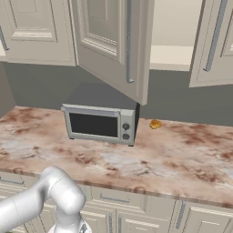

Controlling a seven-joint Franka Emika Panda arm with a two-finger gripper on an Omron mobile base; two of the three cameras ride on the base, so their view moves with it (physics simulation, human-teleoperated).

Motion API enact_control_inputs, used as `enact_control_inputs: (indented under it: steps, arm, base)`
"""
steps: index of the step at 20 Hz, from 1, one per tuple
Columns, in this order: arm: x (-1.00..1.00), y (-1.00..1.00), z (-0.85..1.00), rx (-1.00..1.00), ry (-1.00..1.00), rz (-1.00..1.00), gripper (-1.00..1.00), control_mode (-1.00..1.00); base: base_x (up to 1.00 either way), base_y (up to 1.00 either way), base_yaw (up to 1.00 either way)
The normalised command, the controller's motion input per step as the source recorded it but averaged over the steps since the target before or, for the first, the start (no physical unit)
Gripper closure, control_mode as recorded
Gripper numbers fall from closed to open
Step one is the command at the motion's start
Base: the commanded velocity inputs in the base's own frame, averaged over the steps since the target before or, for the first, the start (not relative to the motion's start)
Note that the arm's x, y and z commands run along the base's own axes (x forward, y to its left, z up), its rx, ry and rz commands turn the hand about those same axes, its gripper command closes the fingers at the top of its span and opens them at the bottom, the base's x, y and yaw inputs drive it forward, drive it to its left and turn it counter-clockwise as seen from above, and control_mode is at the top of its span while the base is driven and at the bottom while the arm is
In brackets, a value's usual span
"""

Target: Close all open cabinet doors.

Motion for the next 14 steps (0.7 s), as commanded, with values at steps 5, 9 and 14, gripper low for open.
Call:
enact_control_inputs:
  steps: [5,9,14]
  arm:
    - [0.16,-0.33,0.05,0.08,0.00,0.00,-1.00,-1.00]
    - [0.31,-0.34,0.00,0.06,0.00,0.00,-1.00,-1.00]
    - [0.35,-0.23,0.03,0.06,0.00,0.00,-1.00,-1.00]
  base:
    - [0.00,0.00,0.00]
    - [0.00,0.00,0.00]
    - [0.00,0.00,0.00]
